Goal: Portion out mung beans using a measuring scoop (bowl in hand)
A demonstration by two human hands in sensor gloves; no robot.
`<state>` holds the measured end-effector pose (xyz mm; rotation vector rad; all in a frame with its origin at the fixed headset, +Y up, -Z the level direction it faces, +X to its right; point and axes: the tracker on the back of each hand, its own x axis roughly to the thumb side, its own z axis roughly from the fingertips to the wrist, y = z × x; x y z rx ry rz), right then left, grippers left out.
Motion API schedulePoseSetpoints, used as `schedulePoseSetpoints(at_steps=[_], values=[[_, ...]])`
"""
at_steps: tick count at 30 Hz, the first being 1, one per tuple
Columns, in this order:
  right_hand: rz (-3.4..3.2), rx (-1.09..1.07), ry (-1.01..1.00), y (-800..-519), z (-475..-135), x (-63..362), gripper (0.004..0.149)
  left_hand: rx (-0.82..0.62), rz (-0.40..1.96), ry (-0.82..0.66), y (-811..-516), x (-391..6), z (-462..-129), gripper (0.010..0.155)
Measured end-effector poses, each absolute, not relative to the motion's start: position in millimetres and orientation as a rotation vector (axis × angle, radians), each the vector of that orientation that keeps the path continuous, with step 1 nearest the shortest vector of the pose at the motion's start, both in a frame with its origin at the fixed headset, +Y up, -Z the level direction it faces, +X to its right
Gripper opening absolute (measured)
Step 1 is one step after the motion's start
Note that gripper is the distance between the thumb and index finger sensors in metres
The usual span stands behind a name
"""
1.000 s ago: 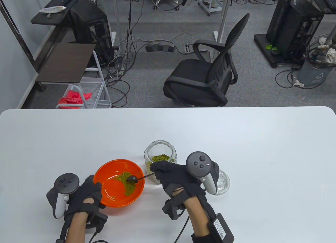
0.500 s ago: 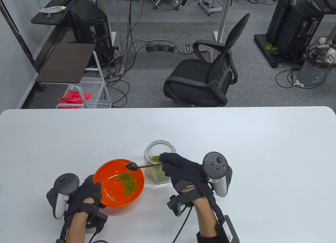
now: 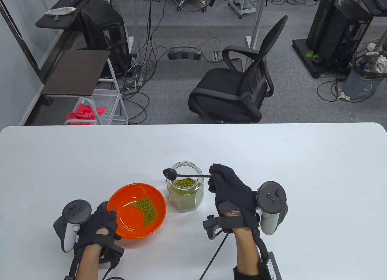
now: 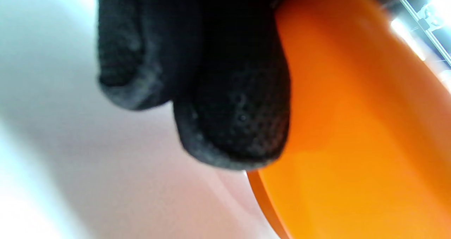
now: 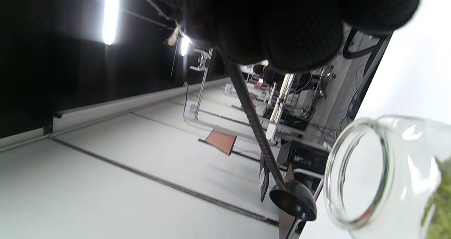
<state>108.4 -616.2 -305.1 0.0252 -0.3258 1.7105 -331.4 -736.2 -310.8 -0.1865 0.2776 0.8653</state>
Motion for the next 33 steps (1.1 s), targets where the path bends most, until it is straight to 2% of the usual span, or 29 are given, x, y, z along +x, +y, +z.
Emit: schedulePoseSetpoints(at_steps=[6,14,33], values=[[1.806,-0.048,-0.365,-619.8,-308.6,109.5,0.04,-0.184,0.863,0.277,-736.2,-331.3,-310.7,0.061],[2.014,-0.064,-0.394,-627.1,-316.7,84.1,0.04,-0.183,0.859,0.277,-736.0,-331.5,-310.9,0.061],[2.514,0.075,-0.467,-644.2,-325.1,12.5,0.039,-0.18,0.883,0.273,-735.4,-333.4,-311.3,0.061]])
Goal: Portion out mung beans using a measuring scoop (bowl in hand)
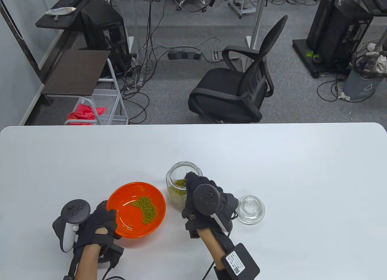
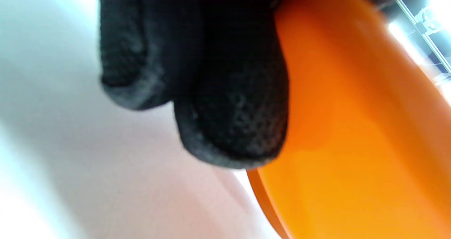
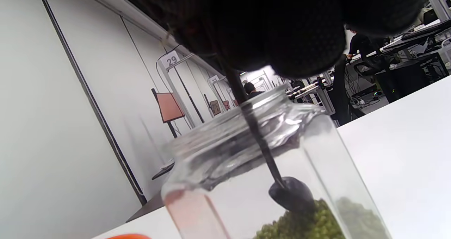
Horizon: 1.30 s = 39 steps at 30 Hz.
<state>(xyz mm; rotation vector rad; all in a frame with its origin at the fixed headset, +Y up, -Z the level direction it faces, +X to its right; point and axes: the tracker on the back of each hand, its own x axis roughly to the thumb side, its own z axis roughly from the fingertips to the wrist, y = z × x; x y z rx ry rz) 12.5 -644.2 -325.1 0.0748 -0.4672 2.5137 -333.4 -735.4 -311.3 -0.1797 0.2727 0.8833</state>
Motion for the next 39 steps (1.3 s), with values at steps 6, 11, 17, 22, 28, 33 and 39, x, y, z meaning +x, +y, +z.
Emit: schedulePoseSetpoints(at_steps=[6,11,17,22,28,33,39], values=[[2.493,0.06,-0.417,-645.3,-333.7,10.2,0.04,-0.173,0.886,0.279,-734.4,-334.9,-311.1,0.061],[2.396,0.004,-0.402,-643.4,-339.3,19.0,0.04,-0.171,0.888,0.276,-733.9,-335.2,-311.2,0.061],[2.211,-0.09,-0.357,-650.1,-342.7,36.1,0.04,-0.177,0.89,0.271,-734.4,-334.7,-311.7,0.061],[2.106,-0.149,-0.332,-657.7,-342.4,49.4,0.041,-0.176,0.89,0.271,-733.9,-334.6,-311.6,0.061],[1.934,-0.229,-0.306,-670.6,-341.2,64.5,0.041,-0.176,0.887,0.275,-734.0,-334.4,-311.6,0.061],[1.831,-0.275,-0.299,-676.4,-338.3,73.6,0.041,-0.176,0.887,0.277,-733.8,-334.4,-311.6,0.061],[1.758,-0.308,-0.303,-679.2,-334.2,81.4,0.041,-0.176,0.889,0.277,-733.7,-334.2,-311.4,0.061]])
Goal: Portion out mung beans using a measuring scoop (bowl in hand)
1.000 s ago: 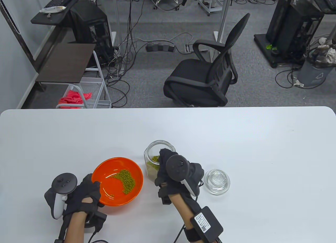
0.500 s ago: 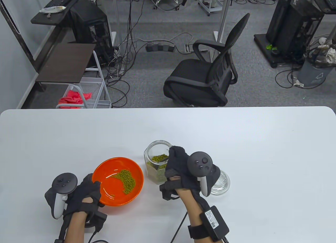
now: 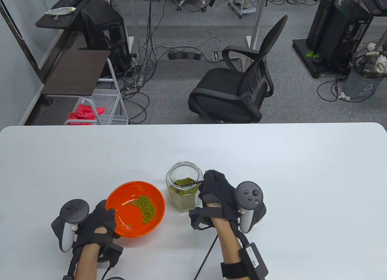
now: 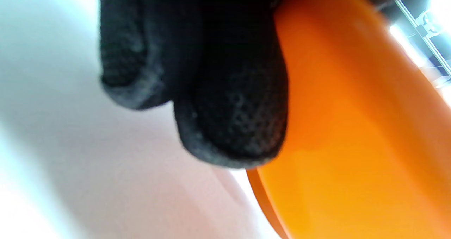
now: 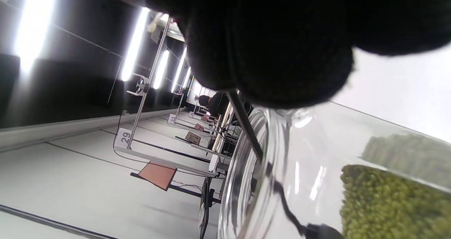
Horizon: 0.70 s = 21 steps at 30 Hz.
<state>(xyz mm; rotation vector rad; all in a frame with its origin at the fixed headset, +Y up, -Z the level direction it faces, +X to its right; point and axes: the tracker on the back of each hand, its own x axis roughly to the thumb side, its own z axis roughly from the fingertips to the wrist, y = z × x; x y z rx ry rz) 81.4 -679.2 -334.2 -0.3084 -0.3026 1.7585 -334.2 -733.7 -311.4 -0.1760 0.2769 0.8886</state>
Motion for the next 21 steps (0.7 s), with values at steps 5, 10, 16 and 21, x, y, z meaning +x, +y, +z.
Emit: schedulePoseSetpoints(at_steps=[5,10,16,21], values=[[1.696,-0.345,-0.302,-684.8,-334.4,86.3,0.041,-0.175,0.891,0.273,-733.6,-333.9,-311.3,0.061],[1.635,-0.367,-0.284,-688.3,-335.1,91.2,0.041,-0.176,0.891,0.274,-733.8,-333.9,-311.4,0.061],[1.587,-0.38,-0.271,-687.8,-334.2,97.2,0.041,-0.177,0.888,0.272,-733.9,-333.4,-311.3,0.061],[1.544,-0.391,-0.258,-688.2,-333.6,102.3,0.041,-0.177,0.885,0.27,-734.0,-333.0,-311.2,0.061]])
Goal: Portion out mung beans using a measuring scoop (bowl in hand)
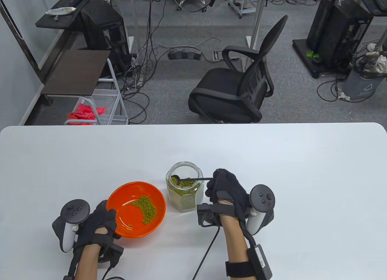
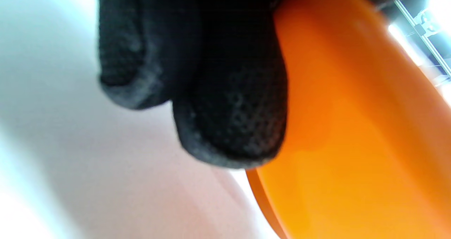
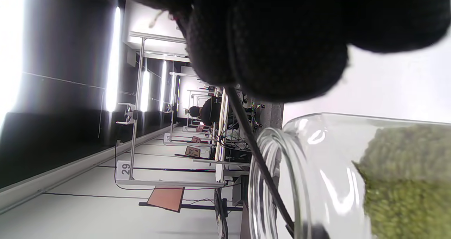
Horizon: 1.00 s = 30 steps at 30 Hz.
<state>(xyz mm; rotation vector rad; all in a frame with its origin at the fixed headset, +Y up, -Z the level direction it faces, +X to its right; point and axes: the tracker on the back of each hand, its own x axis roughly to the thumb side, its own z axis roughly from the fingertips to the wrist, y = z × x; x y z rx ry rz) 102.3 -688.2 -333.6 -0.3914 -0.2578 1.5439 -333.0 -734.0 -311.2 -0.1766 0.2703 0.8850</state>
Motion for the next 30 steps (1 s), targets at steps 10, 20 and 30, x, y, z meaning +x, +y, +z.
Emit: schedulePoseSetpoints(at_steps=[10,20,30], values=[[1.499,-0.404,-0.279,-683.3,-330.7,116.1,0.041,-0.175,0.883,0.269,-734.4,-332.7,-311.2,0.061],[1.457,-0.41,-0.31,-676.3,-325.9,127.4,0.041,-0.178,0.883,0.267,-734.8,-331.8,-311.2,0.061],[1.435,-0.267,-0.316,-655.9,-320.0,115.7,0.041,-0.179,0.88,0.264,-734.9,-330.9,-311.4,0.061]])
